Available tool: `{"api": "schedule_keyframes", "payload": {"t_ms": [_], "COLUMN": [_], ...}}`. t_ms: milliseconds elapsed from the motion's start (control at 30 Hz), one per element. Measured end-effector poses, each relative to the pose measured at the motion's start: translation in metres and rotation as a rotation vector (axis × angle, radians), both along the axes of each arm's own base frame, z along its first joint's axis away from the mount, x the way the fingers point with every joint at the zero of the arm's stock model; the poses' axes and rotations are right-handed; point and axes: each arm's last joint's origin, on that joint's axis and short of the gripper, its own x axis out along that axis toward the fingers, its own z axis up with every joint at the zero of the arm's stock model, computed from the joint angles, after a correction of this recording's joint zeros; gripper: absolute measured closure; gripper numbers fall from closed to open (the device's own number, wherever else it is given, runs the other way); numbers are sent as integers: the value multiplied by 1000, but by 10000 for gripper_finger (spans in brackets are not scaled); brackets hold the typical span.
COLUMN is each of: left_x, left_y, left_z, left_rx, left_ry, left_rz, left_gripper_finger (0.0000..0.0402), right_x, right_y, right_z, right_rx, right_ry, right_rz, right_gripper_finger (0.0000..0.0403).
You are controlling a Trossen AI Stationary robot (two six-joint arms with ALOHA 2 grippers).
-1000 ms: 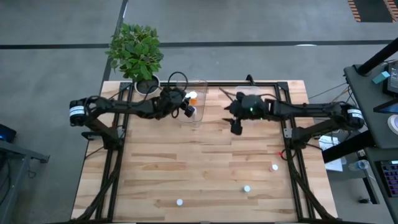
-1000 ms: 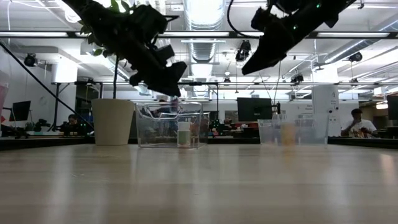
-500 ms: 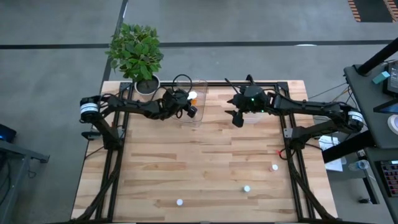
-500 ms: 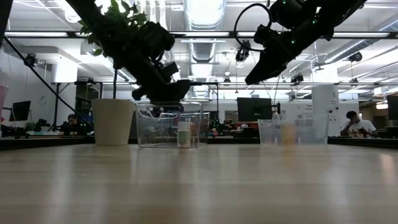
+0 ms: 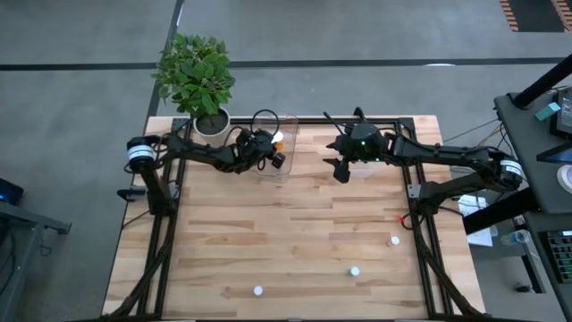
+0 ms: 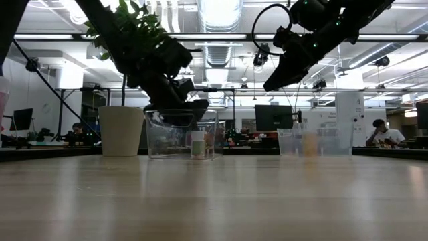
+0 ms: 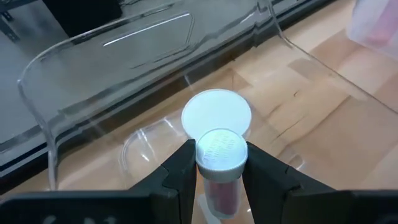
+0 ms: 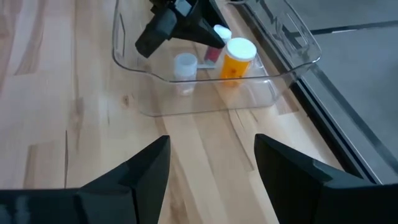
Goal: Pick and place medicine bottles into bin by pill shape (circle, oval)
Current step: Put the blue capsule pill bottle into the left transparent bin
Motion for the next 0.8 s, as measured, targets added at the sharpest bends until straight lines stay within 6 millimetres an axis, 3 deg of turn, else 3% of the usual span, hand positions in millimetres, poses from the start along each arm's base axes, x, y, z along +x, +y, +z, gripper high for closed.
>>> {"api": "schedule_keyframes", "payload": {"t_ms": [300,800], "left_x": [2,2], "left_y": [1,1], "left_z": [-5,-5], "left_rx": [-4,-17], "left_ry": [0,-17], "left_rz": [5,18], "left_gripper_finger": [307,265], "right_x": [-1,-1], "right_y": [0,0], "right_z": [-1,-1], "right_rx": [24,30], "right_ry": [3,1], "right_rz": [-15,-19], "right_gripper_finger": [179,179]}}
